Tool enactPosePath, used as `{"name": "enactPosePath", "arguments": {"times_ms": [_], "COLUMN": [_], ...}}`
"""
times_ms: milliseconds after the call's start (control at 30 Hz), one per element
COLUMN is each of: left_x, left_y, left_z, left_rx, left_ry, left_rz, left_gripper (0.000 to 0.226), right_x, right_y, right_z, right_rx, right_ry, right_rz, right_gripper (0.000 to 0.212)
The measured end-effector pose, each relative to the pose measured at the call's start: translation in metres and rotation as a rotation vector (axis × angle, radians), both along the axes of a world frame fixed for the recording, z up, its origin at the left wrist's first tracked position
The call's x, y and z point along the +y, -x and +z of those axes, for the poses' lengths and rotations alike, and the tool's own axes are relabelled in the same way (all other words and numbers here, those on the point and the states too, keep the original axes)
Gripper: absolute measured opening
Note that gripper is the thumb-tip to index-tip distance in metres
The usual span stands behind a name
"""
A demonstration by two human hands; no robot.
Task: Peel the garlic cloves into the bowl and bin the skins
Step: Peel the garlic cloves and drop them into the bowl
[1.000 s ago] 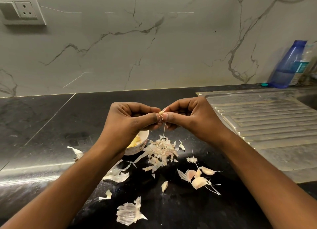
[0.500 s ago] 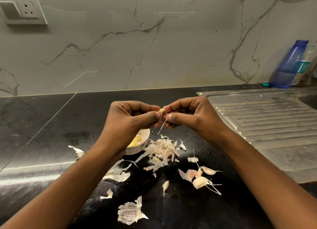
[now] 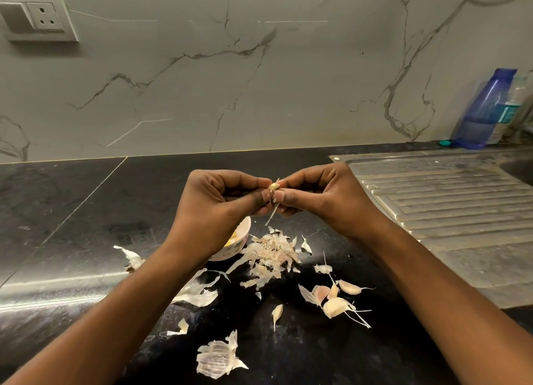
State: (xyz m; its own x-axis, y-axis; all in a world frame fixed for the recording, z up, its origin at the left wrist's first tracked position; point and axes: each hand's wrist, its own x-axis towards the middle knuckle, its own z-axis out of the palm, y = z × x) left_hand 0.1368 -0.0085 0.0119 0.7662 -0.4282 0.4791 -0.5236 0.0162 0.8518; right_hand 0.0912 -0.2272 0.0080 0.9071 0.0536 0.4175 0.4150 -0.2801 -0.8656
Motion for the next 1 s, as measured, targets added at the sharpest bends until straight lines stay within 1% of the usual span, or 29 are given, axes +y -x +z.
{"name": "enactPosePath", "arguments": {"times_ms": [200,367,700,1000], "left_x": [-0.0003,-0.0025,-0.0026,-0.0029], "left_y": [-0.001,0.0002,0.0022,0.0036], "left_z": [-0.0017,-0.005,-0.0018,-0.0024], "left_rx": [-0.019,-0.037,-0.051,-0.071], "left_ry": [-0.021,-0.023,-0.004,-0.018], "left_rz": [0.003,0.003,0.035,0.016], "left_gripper": [0.021,0.019,0.021,0.021], "right_x": [-0.0001,0.0008,-0.0001,0.0008], "right_y": [-0.0015,-0.0025,-0.0001,-0.0014], "right_z": [-0.0018,-0.004,-0.0013,-0.0046], "right_rx": [-0.02,-0.044,-0.03,-0.084], "right_ry": [0.054,0.068,0.036,0.072], "right_rz": [-0.021,-0.048,0.01,-0.034], "right_gripper": [0.017,0.012,0.018,0.013]}}
